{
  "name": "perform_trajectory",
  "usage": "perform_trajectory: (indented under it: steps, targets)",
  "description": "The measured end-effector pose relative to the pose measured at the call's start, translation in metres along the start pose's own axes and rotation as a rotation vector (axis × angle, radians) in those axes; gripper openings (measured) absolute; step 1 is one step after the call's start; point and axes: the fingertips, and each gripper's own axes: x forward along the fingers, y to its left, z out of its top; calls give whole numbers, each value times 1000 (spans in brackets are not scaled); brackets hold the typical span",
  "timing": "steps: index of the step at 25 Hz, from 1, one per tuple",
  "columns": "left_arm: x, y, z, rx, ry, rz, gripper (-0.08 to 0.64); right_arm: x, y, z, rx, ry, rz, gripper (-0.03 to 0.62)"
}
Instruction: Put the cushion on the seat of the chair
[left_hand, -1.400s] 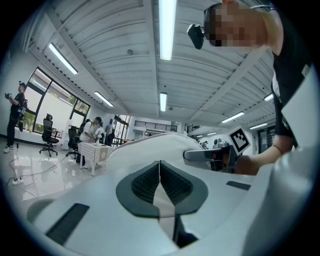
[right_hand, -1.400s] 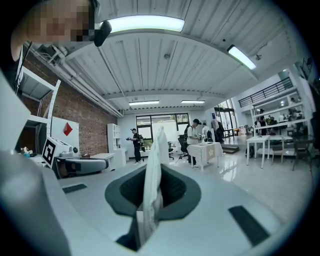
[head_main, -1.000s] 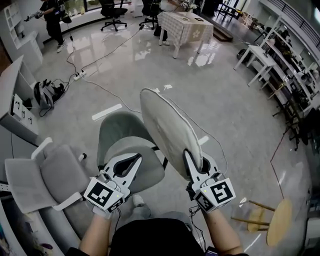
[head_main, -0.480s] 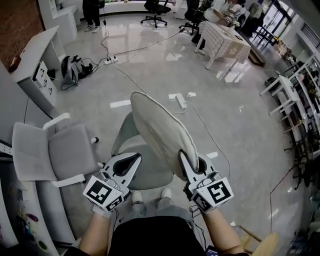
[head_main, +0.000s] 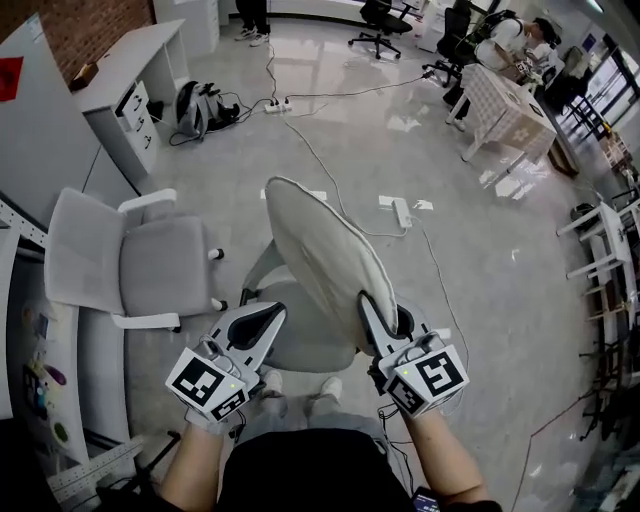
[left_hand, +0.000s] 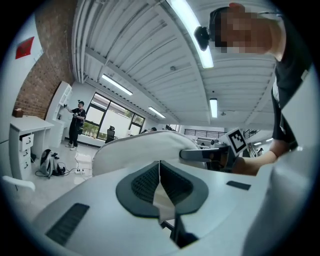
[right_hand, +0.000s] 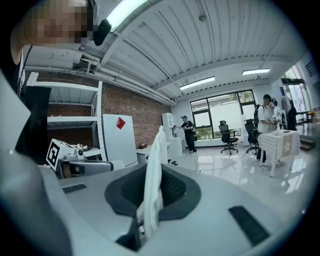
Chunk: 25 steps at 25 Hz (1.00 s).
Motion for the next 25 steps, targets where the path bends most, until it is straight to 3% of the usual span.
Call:
perform_trajectory:
  steps: [11, 25]
  targets:
    - [-26, 2, -26, -22, 32, 186, 15, 25, 5, -49, 81, 95, 164, 37]
    - [-48, 6, -57, -59, 70, 336, 15, 60, 22, -118, 159, 220, 307, 37]
